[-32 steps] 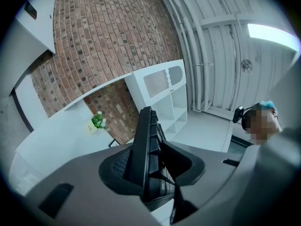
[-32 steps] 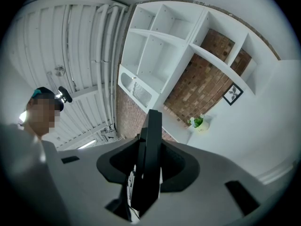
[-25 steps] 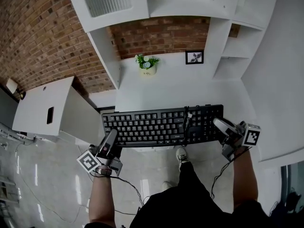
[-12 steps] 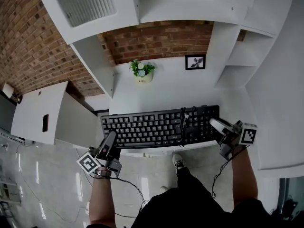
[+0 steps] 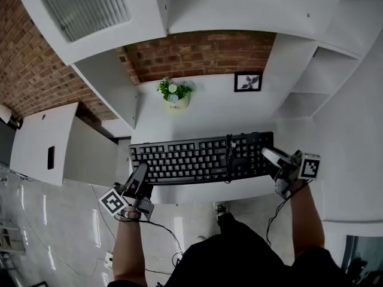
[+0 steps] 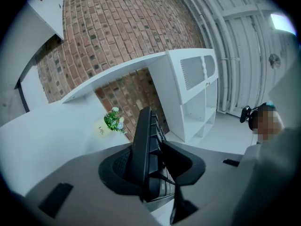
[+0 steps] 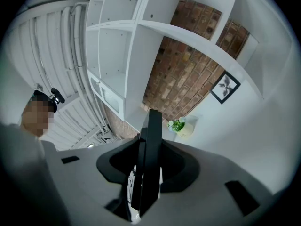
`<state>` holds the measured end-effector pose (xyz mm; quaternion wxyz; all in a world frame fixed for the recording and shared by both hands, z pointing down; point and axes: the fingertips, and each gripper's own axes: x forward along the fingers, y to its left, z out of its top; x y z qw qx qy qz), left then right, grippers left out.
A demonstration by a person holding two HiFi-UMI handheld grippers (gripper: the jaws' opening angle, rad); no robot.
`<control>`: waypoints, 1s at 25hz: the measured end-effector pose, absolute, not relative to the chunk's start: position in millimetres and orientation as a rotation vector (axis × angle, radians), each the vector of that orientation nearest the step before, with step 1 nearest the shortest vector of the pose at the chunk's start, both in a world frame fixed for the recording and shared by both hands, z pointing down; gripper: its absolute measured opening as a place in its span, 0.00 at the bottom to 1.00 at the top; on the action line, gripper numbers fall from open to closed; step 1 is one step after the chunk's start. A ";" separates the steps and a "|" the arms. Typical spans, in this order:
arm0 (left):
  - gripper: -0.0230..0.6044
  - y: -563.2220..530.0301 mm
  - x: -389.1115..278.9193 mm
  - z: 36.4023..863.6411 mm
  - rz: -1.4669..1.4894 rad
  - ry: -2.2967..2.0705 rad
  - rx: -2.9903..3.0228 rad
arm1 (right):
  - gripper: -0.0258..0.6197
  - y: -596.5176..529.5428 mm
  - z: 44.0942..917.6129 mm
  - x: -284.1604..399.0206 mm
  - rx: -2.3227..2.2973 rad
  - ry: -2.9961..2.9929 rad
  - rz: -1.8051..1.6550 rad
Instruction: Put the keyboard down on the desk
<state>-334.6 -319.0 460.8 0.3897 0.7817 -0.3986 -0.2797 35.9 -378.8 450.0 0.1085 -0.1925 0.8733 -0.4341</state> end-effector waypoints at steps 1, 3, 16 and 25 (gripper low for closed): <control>0.29 -324.0 -334.1 465.7 -0.708 -1.016 1.978 | 0.25 -384.4 454.5 36.1 -0.568 2.571 -1.288; 0.30 -333.5 -333.2 475.9 -0.695 -1.024 1.958 | 0.25 -394.6 464.4 37.1 -0.577 2.565 -1.318; 0.31 -375.3 -335.7 550.1 -0.566 -1.093 1.833 | 0.26 -441.0 543.2 38.6 -0.637 2.525 -1.550; 0.32 -393.9 -339.0 615.8 -0.453 -1.176 1.607 | 0.26 -461.3 623.8 51.9 -0.834 2.428 -1.799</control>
